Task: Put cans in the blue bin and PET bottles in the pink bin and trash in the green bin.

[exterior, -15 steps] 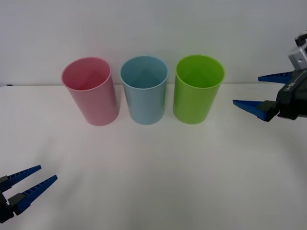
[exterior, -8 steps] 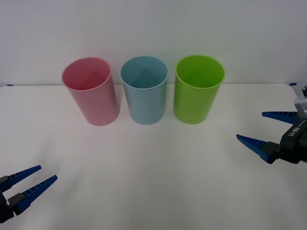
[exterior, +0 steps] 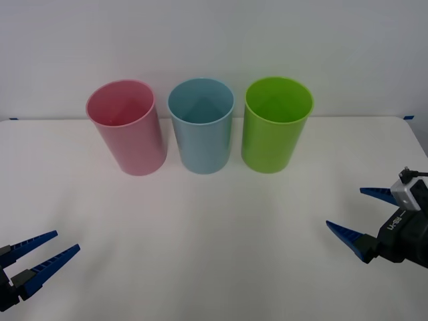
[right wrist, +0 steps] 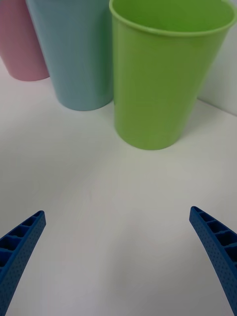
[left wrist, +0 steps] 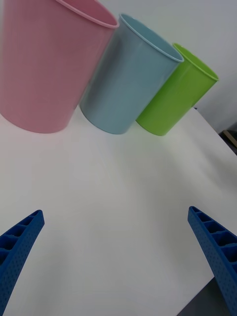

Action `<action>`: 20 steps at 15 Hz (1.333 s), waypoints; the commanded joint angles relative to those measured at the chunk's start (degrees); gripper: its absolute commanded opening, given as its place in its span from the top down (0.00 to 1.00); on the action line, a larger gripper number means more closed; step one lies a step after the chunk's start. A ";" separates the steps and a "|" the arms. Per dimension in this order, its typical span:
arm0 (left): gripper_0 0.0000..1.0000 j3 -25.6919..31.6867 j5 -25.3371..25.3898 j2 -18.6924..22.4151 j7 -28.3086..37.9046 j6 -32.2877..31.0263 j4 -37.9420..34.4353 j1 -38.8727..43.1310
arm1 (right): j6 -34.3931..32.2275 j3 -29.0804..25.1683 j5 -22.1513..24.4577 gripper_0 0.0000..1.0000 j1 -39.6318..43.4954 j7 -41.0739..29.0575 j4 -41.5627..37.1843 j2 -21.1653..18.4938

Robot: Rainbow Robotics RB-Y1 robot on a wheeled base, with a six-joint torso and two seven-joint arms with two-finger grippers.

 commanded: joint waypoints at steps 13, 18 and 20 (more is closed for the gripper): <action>0.00 0.00 0.00 0.00 0.00 0.00 0.00 0.00 | 0.19 3.96 -14.37 0.00 -3.67 21.64 17.72 -2.22; 0.00 0.00 0.00 0.00 0.00 0.00 0.00 0.00 | -0.25 4.40 -23.42 0.00 -3.41 30.96 22.47 -0.82; 0.00 0.00 0.00 0.00 0.00 0.00 0.00 0.00 | -1.13 4.40 -24.13 0.00 -3.32 31.14 22.47 -0.82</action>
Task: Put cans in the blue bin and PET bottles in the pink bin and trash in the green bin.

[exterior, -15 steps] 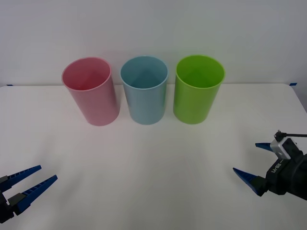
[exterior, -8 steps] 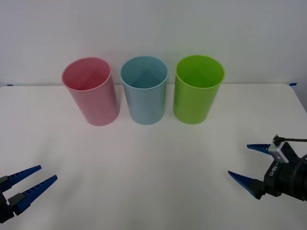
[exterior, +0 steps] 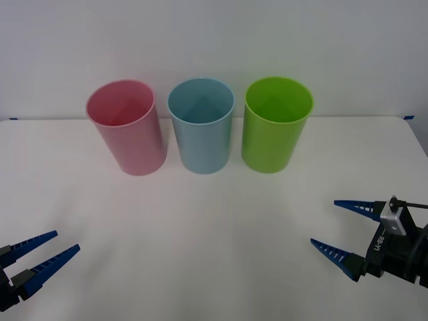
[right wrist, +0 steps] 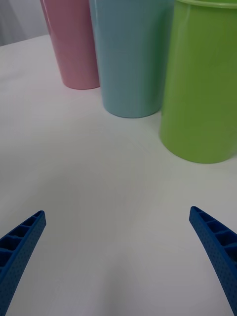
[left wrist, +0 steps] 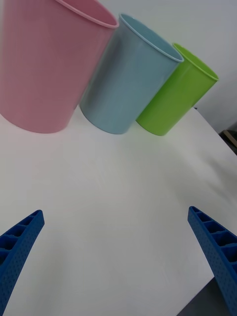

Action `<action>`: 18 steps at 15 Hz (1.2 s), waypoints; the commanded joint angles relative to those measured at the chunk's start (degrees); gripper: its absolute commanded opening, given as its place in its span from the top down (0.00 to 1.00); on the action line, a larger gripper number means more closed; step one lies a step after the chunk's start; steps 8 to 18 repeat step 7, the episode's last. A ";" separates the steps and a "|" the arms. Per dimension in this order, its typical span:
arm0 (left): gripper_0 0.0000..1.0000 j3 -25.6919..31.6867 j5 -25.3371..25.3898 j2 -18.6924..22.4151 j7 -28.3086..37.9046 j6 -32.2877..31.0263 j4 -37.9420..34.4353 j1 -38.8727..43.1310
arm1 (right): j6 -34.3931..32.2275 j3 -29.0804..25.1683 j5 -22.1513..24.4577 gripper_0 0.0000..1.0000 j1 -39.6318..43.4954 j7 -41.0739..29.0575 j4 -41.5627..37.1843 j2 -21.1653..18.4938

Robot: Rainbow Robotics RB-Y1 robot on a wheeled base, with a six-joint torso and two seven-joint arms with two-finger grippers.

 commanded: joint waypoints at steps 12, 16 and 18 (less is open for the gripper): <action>0.00 0.00 0.00 0.00 0.00 0.00 0.00 0.00 | -1.86 0.02 -0.99 0.00 0.28 0.09 0.09 0.11; 0.00 0.00 0.00 0.00 0.00 0.00 0.00 0.00 | -1.86 0.02 -0.99 0.00 0.28 0.09 0.09 0.11; 0.00 0.00 0.00 0.00 0.00 0.00 0.00 0.00 | -1.86 0.02 -0.99 0.00 0.28 0.09 0.09 0.11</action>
